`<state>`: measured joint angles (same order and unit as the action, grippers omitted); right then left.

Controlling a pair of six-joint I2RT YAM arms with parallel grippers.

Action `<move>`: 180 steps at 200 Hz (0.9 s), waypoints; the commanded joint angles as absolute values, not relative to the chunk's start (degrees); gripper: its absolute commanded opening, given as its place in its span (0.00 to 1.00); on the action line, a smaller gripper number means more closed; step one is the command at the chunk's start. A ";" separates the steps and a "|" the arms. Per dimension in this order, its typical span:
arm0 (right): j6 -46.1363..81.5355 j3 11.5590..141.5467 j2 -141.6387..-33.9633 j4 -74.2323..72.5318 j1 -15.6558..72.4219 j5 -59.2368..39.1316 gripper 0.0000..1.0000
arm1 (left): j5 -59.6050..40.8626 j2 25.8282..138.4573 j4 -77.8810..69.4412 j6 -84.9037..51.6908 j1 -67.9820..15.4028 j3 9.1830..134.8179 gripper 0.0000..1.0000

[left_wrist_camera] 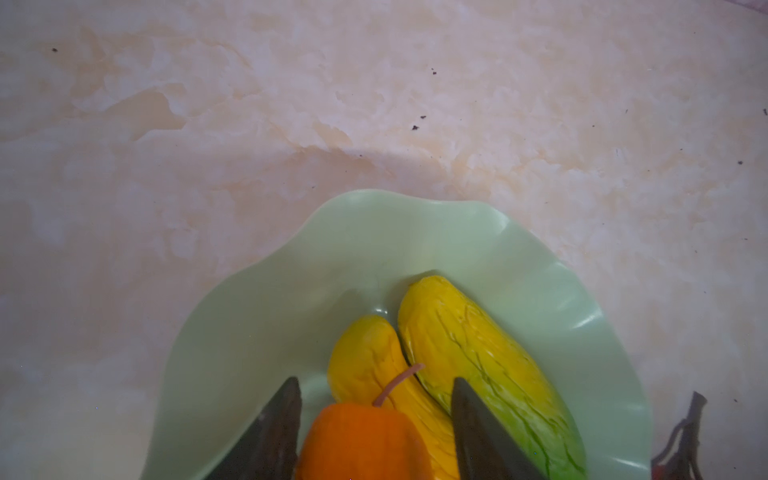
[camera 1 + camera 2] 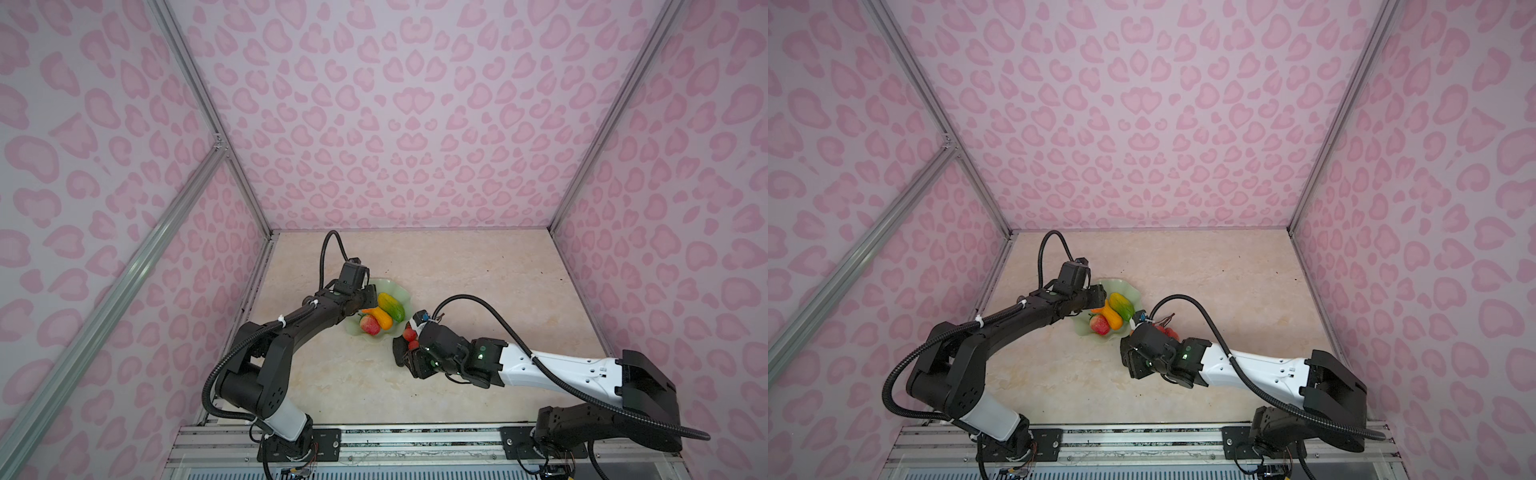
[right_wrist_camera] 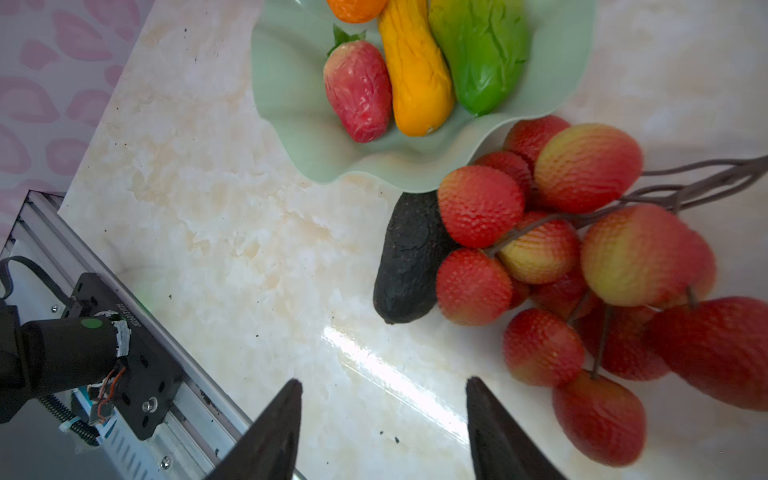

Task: Place and organize the fake fruits in the fruit bowl
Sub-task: 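Carry the orange into the green bowl and release it with the left gripper, then close the right gripper on the dark avocado while the left gripper withdraws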

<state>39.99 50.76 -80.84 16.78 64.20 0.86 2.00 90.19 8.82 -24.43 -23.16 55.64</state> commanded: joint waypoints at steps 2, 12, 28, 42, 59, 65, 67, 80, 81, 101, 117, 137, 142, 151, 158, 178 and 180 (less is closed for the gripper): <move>41.16 52.63 -84.22 16.86 64.54 -0.03 0.60 | 3.20 84.74 7.14 -24.01 -23.12 56.77 0.68; 40.93 53.67 -86.08 17.09 64.51 -0.20 0.59 | 4.16 81.94 7.36 -23.74 -23.03 56.91 0.69; 40.65 55.40 -89.11 17.36 64.42 -0.22 0.58 | 6.18 76.96 7.89 -23.29 -22.98 56.97 0.71; 40.46 56.73 -91.95 17.62 64.34 -0.05 0.58 | 8.40 72.07 7.83 -23.16 -22.98 56.38 0.72; 40.08 58.18 -94.73 17.56 64.03 0.32 0.58 | 11.29 65.67 7.47 -23.61 -22.94 54.57 0.73; 39.96 58.68 -95.59 17.49 63.90 0.66 0.58 | 12.31 63.22 7.25 -23.86 -22.98 53.68 0.74; 39.85 58.86 -95.90 17.51 63.83 0.80 0.58 | 12.59 62.43 7.20 -23.96 -22.95 53.43 0.74; 39.41 60.15 -97.87 17.89 63.56 1.44 0.58 | 14.68 57.69 7.19 -24.55 -22.96 51.02 0.75; 39.35 60.27 -98.02 17.91 63.55 1.47 0.58 | 14.81 57.32 7.20 -24.58 -22.95 50.82 0.75; 38.44 62.37 -100.63 19.29 63.12 2.91 0.58 | 17.16 49.67 7.70 -25.60 -22.96 46.47 0.76; 37.55 63.73 -101.88 20.70 63.02 4.61 0.59 | 17.72 43.03 8.36 -26.59 -22.98 42.32 0.77; 36.76 65.21 -102.98 23.25 62.80 6.95 0.60 | 18.34 35.82 11.58 -28.96 -22.94 37.23 0.78; 36.53 65.41 -103.16 23.73 62.76 7.62 0.61 | 18.73 33.94 12.50 -29.82 -22.94 36.10 0.78; 36.34 65.49 -103.27 24.34 62.59 8.61 0.61 | 19.76 30.78 14.28 -31.53 -22.94 33.96 0.78; 36.51 65.32 -103.27 24.42 62.42 9.15 0.62 | 20.24 28.36 15.34 -32.71 -22.94 32.29 0.79; 36.57 65.79 -103.87 25.15 61.41 9.45 0.63 | 20.46 22.17 18.05 -35.88 -22.95 28.60 0.79; 36.52 65.86 -103.95 25.25 61.32 9.48 0.63 | 20.47 21.63 18.33 -36.24 -22.94 28.29 0.79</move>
<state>37.23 65.34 -103.00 22.61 62.13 6.66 18.59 26.28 14.15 -31.05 -22.98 31.16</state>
